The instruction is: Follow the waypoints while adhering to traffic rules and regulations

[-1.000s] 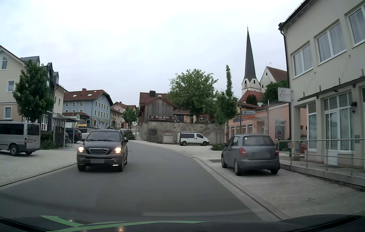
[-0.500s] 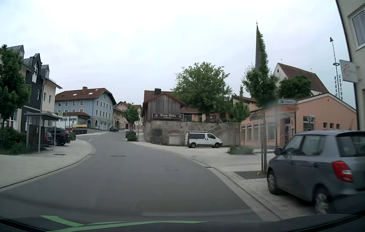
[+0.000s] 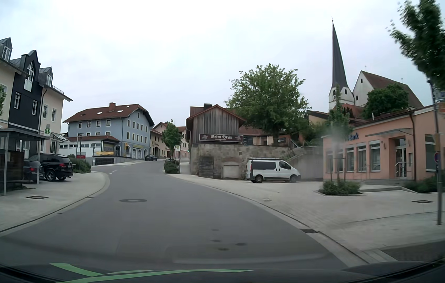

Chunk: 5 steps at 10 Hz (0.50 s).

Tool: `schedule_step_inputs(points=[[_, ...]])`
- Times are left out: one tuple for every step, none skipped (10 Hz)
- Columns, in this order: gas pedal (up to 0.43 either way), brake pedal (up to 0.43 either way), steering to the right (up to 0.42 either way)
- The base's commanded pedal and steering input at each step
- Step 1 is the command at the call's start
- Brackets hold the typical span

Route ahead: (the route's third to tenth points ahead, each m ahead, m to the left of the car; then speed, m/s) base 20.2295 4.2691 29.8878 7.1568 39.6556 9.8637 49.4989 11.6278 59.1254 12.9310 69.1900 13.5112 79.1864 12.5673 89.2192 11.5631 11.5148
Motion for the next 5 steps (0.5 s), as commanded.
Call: schedule_step_inputs(points=[[0.079, 0.0, -0.061], [0.087, 0.0, -0.065], [0.087, 0.0, -0.067], [0.11, 0.0, -0.07], [0.11, 0.0, -0.072]])
